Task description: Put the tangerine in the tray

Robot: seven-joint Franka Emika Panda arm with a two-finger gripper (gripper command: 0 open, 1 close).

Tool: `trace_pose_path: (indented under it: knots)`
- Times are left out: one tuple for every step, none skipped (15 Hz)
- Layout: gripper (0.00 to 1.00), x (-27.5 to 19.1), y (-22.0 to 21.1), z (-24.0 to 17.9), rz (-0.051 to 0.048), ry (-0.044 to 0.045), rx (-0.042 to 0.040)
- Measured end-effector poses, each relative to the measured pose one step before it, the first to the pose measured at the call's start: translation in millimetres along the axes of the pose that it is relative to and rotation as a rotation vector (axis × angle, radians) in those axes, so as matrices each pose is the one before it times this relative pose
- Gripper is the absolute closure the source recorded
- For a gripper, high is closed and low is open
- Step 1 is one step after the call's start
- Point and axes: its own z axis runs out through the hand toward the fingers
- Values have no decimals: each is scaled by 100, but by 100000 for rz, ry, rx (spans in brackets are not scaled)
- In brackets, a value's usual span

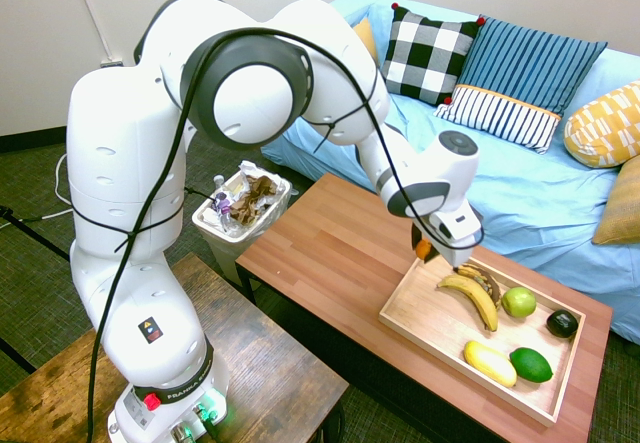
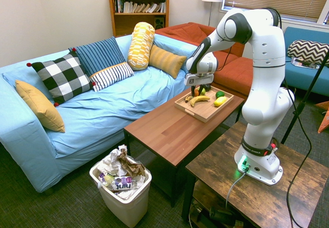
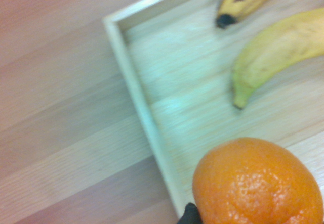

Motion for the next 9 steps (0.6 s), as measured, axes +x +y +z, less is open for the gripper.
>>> trace_pose_path:
  knots:
    - [100, 1506, 1186, 1017, 1889, -463, -40]
    - [100, 1479, 760, 1171, 1823, -610, -9]
    - [100, 1214, 182, 1121, 1323, -371, 17]
    - [100, 1045, -156, 1129, 1165, 62, -310]
    - [100, 762, -339, 1250, 855, -51, -536]
    - [100, 516, -262, 1259, 437, -343, -827]
    - [100, 502, -205, 1165, 523, -419, -718]
    - [100, 426, -24, 1087, 469, -661, -923]
    - [100, 379, 105, 1065, 276, -575, -875]
